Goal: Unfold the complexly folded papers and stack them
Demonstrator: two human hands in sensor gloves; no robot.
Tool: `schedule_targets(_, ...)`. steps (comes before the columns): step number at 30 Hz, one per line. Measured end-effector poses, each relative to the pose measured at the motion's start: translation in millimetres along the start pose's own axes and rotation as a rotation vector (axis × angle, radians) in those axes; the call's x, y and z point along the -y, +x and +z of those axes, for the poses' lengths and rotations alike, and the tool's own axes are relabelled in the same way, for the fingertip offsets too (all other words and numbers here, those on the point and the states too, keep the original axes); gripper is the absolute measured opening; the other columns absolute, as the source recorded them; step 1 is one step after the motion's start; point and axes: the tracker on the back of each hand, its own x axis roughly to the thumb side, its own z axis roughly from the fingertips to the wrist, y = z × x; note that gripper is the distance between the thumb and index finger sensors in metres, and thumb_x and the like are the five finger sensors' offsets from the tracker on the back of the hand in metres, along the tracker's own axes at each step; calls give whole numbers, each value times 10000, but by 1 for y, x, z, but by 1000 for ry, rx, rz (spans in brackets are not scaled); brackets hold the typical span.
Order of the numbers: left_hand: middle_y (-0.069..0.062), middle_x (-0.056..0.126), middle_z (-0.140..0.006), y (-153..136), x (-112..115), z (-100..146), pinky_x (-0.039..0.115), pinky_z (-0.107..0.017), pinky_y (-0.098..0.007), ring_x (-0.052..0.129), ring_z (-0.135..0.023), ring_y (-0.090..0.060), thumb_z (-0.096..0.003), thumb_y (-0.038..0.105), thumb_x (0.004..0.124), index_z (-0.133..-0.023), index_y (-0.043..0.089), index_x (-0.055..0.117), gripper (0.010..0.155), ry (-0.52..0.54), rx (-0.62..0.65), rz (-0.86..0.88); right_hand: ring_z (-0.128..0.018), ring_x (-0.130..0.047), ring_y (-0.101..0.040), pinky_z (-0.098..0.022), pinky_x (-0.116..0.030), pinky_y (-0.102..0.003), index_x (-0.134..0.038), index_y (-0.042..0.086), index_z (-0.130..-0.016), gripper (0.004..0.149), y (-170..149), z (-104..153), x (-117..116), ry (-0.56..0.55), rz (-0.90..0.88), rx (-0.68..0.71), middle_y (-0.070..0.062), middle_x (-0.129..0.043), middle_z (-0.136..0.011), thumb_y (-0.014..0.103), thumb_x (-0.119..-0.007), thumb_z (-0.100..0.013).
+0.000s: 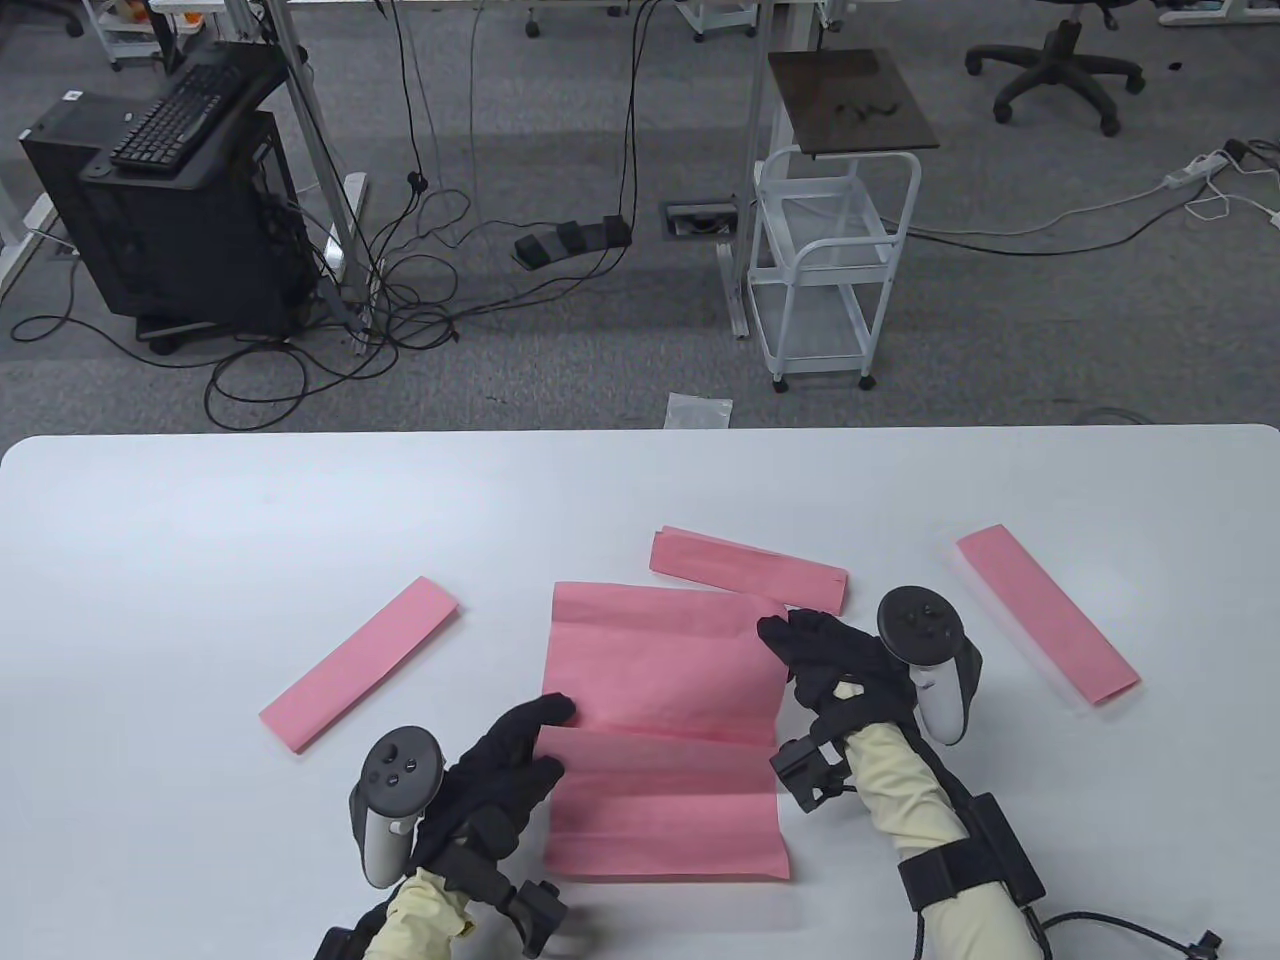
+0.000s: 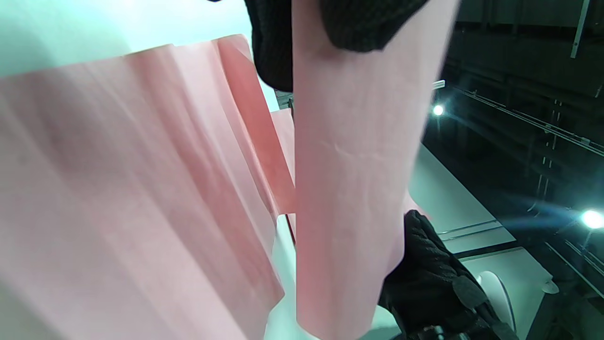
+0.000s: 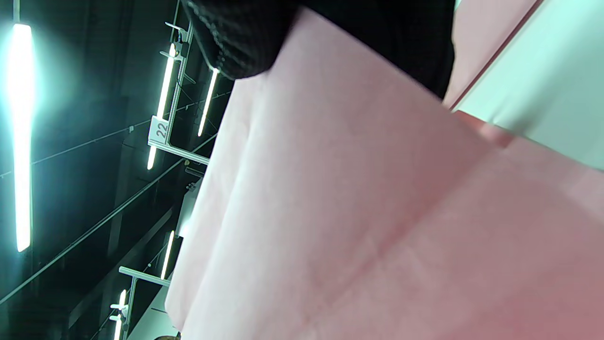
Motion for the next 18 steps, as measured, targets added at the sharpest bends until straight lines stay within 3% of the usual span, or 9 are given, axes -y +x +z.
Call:
schedule_targets(2, 84, 792, -912, 1, 0, 0, 397, -818, -536, 825, -921, -212, -514, 237, 758, -803, 373, 841, 330, -9, 6, -28, -637, -875, -360, -710, -353, -642, -890, 24, -680, 381, 0, -2, 2, 7, -6, -10, -113, -957, -489, 330, -760, -494)
schedule_targets(5, 20, 716, -1016, 8, 0, 0, 358, -802, -575, 693, -1020, -329, -524, 222, 741, -786, 326, 864, 308, -45, 0, -143, -685, -846, -367, -712, -322, -653, -869, 40, -715, 382, -1, -7, 4, 60, -56, -13, -116, -943, -538, 331, -742, -504)
schedule_targets(7, -112, 348, -1195, 11, -4, -4, 229, -776, -622, 333, -1097, -440, -549, 239, 710, -829, 339, 832, 322, -239, -50, -259, -706, -832, -371, -717, -307, -654, -862, 45, -727, 381, -4, -11, 6, 72, -122, -18, -121, -936, -558, 330, -740, -506)
schedule_targets(9, -130, 221, -1207, 10, -7, -2, 185, -767, -622, 209, -1087, -457, -556, 249, 704, -851, 354, 821, 334, -281, -78, -316, -713, -829, -366, -719, -304, -655, -857, 49, -732, 382, -6, -13, 9, 45, -137, -22, -116, -933, -564, 334, -736, -509)
schedule_targets(11, -187, 308, -1200, 6, -8, 1, 225, -764, -641, 279, -1083, -491, -555, 241, 710, -853, 378, 823, 348, -301, -102, -345, -717, -829, -359, -722, -301, -654, -858, 54, -732, 380, -7, -15, 10, 23, -126, -23, -111, -933, -566, 337, -737, -508)
schedule_targets(12, -173, 488, -1186, 4, -8, 2, 302, -773, -644, 426, -1090, -475, -551, 246, 710, -843, 396, 825, 347, -296, -94, -349, -719, -829, -359, -723, -300, -654, -858, 57, -734, 382, -8, -15, 9, 25, -116, -20, -110, -934, -568, 340, -736, -509)
schedule_targets(14, -29, 862, -1000, -3, -6, 3, 500, -783, -555, 819, -972, -322, -529, 224, 723, -836, 335, 846, 349, -252, -61, -314, -719, -829, -359, -722, -300, -655, -857, 58, -735, 381, -9, -17, 4, 45, -103, -19, -109, -934, -569, 339, -735, -509)
schedule_targets(16, -3, 821, -1028, -5, -4, 4, 460, -800, -545, 772, -1003, -310, -531, 247, 731, -898, 286, 814, 378, -322, -78, -239, -718, -829, -361, -721, -301, -656, -859, 56, -731, 380, -8, -18, 0, 32, -106, -17, -111, -934, -566, 338, -736, -507)
schedule_targets(18, -63, 738, -1089, -6, -4, 5, 398, -809, -567, 690, -1044, -352, -547, 440, 742, -984, 236, 744, 482, -363, -62, -186, -719, -828, -360, -722, -299, -655, -857, 57, -733, 380, -7, -19, -1, 27, -105, -16, -111, -932, -568, 339, -735, -508)
